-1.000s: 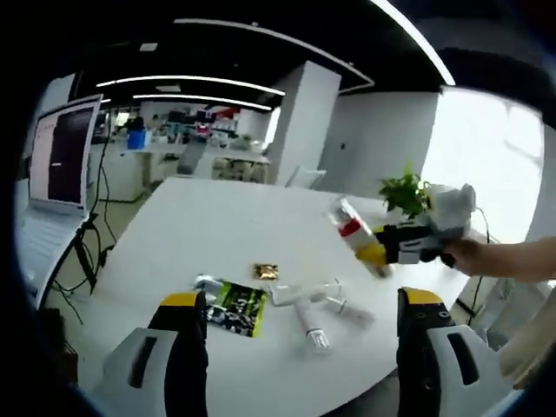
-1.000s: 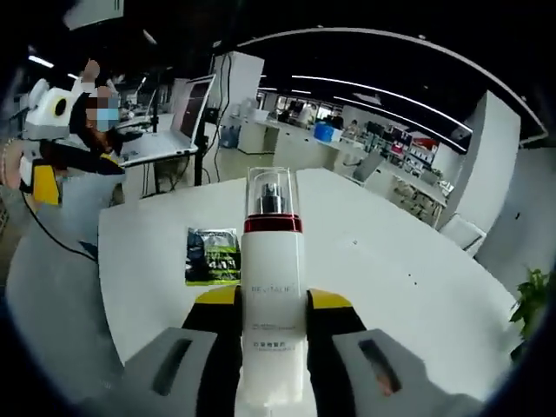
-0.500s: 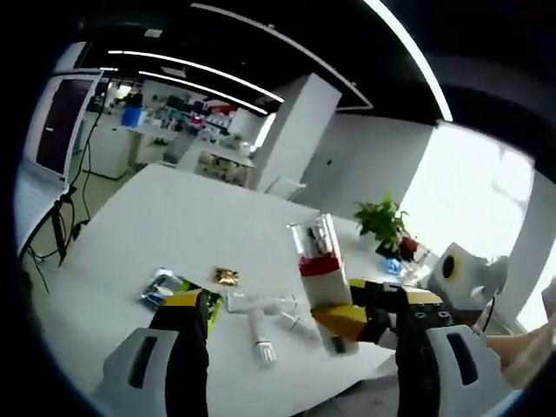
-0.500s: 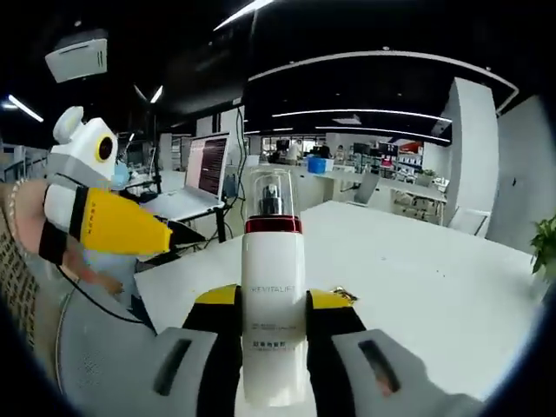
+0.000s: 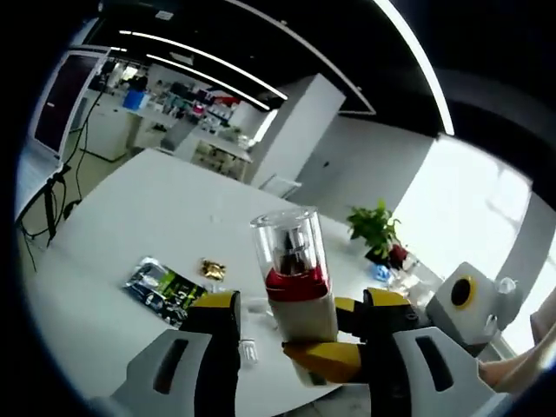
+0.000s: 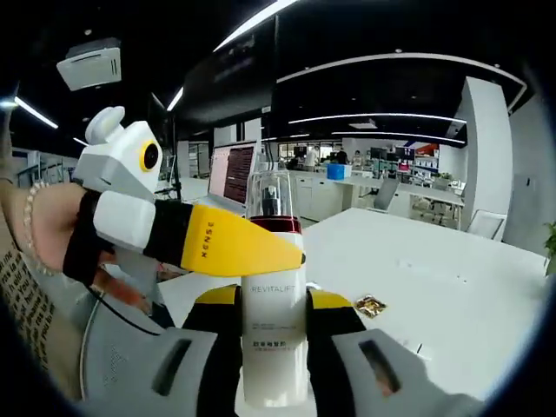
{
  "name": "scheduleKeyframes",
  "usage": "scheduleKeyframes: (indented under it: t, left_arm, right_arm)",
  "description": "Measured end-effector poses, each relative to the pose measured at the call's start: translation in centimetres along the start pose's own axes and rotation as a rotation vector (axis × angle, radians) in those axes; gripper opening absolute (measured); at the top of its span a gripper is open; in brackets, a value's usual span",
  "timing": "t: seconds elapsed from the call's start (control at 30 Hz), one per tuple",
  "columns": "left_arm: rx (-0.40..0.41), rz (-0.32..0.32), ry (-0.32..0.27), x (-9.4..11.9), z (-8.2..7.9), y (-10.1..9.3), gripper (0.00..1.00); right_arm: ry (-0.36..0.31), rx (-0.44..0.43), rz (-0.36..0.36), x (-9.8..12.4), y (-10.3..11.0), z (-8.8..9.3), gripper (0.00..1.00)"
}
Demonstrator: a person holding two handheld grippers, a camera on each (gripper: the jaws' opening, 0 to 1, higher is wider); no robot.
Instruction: Arrange the skincare products in the storage area until every visible bottle or jar stands upright without overlapping.
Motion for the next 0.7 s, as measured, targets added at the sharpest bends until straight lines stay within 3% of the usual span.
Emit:
scheduleKeyframes:
  t: [0.17,0.4,0.57,0.7]
  left_arm:
    - [-0.022,0.002,0.003,-0.5,-0.1,-0.2,0.32]
    - [-0.025,0.039,0.002,-0.7,-0.3,-1.1,0.27]
    - [-0.125,0.16,0.057,-1.1,-0.6,-2.8,0.24]
    - [-0.271,0.294,0.087,-1.8,-1.3,-4.9,0.24]
  right_arm:
    - [0.005,0.021,0.018,-0.1,0.3,-0.5,0.26]
    - [-0.004,0.009,0.036,0.7,-0.1,-0.4,0.27]
    - [-0.036,-0.037,0.005,2.6,-0.9,0.0,0.27]
    - [-0.081,-0.053,-0.064,4.8,-2.1,-0.3,0.28]
Point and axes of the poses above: the point that each gripper's makers call its tool centre point, and the gripper's own axes: x roughly backward along the fingers, y roughly to its left, z roughly out of its underside, the point moved 9 cm from there along x, roughly backward along the fingers, and after that the axes turned 12 degrees about -z, right-handed, at the moved point
